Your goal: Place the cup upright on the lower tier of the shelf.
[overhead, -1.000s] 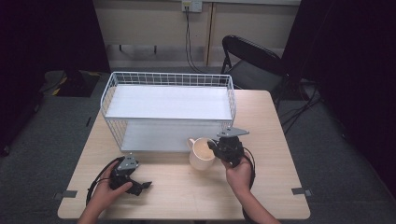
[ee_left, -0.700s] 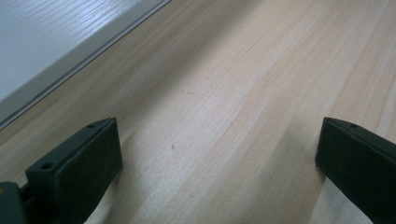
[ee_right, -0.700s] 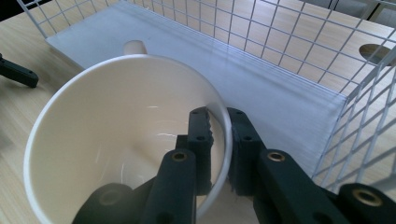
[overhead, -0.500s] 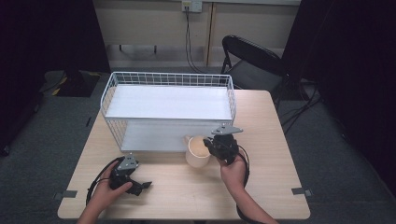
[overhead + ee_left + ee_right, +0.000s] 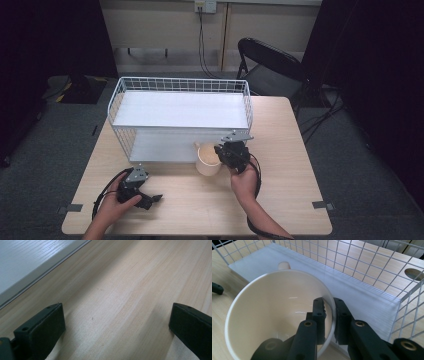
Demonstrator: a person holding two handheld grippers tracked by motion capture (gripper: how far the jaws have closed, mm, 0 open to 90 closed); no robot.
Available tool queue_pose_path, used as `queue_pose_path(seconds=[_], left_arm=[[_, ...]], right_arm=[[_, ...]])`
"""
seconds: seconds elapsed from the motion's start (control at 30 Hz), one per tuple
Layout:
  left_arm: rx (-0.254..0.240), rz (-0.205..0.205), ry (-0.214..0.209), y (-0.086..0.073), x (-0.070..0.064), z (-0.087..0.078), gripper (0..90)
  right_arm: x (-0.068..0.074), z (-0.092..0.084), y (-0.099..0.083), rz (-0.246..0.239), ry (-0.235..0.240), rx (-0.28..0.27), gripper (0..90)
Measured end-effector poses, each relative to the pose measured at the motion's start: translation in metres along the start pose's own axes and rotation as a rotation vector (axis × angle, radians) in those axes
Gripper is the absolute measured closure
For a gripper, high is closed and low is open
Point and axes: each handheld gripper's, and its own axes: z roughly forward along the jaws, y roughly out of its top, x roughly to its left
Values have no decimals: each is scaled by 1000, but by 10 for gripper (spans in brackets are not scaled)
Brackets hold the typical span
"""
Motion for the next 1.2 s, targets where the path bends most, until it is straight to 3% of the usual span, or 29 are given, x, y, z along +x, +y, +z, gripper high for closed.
queue_pose_path(seconds=[0.83,1.0,1.2], left_arm=[[0,3,-3,0,0,0,0],[0,3,-2,0,0,0,0],[0,3,-2,0,0,0,0]], right_arm=[[6,26,8,4,-48,24,816],[10,29,10,-20,-76,24,815],[12,31,12,-21,-77,16,815]])
